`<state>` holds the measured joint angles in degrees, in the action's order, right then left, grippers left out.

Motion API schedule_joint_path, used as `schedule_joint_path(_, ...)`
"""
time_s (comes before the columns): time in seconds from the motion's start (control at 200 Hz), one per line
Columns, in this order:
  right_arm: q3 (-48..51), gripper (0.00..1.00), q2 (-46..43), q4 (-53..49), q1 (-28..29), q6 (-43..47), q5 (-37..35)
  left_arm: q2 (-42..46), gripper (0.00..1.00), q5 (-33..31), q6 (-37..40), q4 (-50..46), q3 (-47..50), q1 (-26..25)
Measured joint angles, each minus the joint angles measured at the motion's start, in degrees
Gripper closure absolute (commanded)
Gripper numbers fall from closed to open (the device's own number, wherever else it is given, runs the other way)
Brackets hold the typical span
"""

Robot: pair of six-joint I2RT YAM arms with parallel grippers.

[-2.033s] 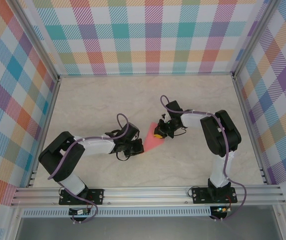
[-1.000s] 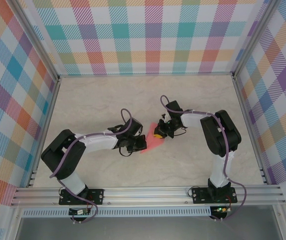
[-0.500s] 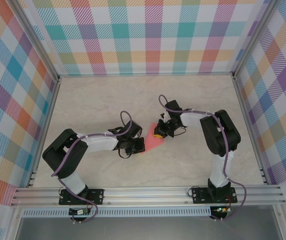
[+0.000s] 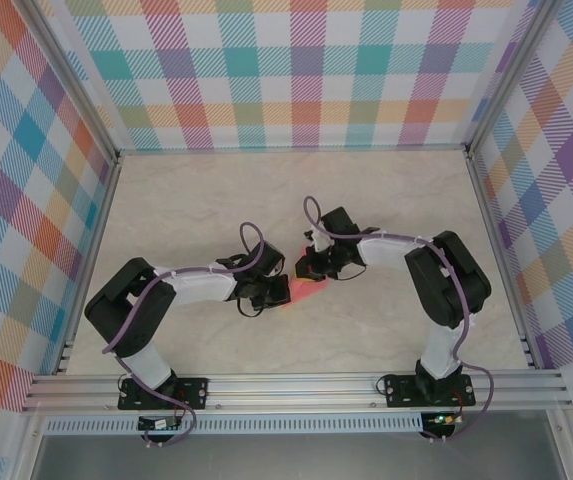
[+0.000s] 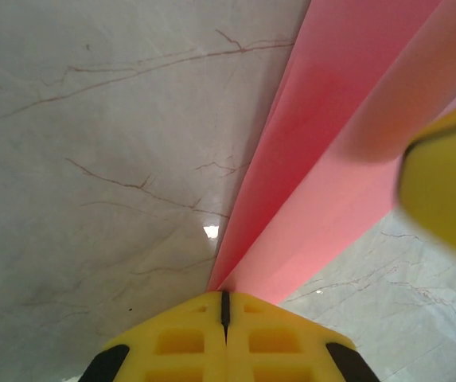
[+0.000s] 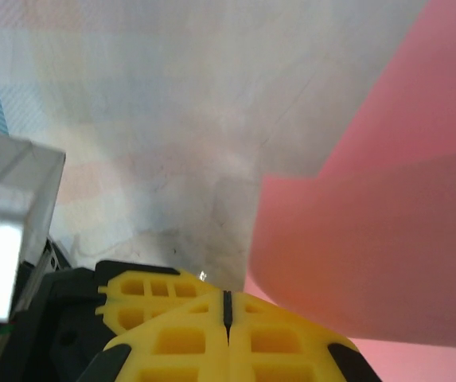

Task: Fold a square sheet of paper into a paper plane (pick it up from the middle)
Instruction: Fourth fold the wing at the center of the table.

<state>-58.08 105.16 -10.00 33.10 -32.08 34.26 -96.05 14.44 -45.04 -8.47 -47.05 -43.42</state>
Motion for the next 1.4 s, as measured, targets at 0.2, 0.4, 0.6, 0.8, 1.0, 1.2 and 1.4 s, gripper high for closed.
schedule_joint_path(0.2, 0.42, 1.0, 0.17, 1.38, 1.31, 0.0, 0.76, 0.0, 1.0, -0.02, -0.63, 0.0, 0.0, 0.0)
schedule_joint_path(0.4, 1.77, 1.0, 1.49, 1.88, 1.79, 0.11, 0.76, 0.0, 1.0, -0.07, -1.03, 0.0, 0.0, 0.0)
schedule_joint_path(0.6, 2.82, 1.0, 2.05, 1.84, 1.9, 1.51, 0.76, 0.07, 1.0, -0.15, -1.6, -0.31, -0.02, -0.02)
schedule_joint_path(0.8, 2.82, 1.0, 2.82, 1.88, 1.9, 2.47, 0.63, 0.07, 1.0, -0.2, -1.88, -0.33, -0.02, -0.07)
schedule_joint_path(1.0, 2.8, 1.0, 3.41, 2.12, 1.9, 2.62, 0.04, 0.07, 1.0, -0.2, -1.92, -0.35, -0.02, -0.07)
schedule_joint_path(1.2, 2.78, 1.0, 3.21, 2.03, 1.9, 2.58, -1.33, 0.07, 1.0, -0.22, -1.92, -0.39, -0.02, -0.07)
schedule_joint_path(1.4, 2.8, 1.0, 3.02, 1.99, 1.4, 2.32, -1.9, 0.11, 1.0, -0.42, -2.14, -0.39, 0.13, -0.11)
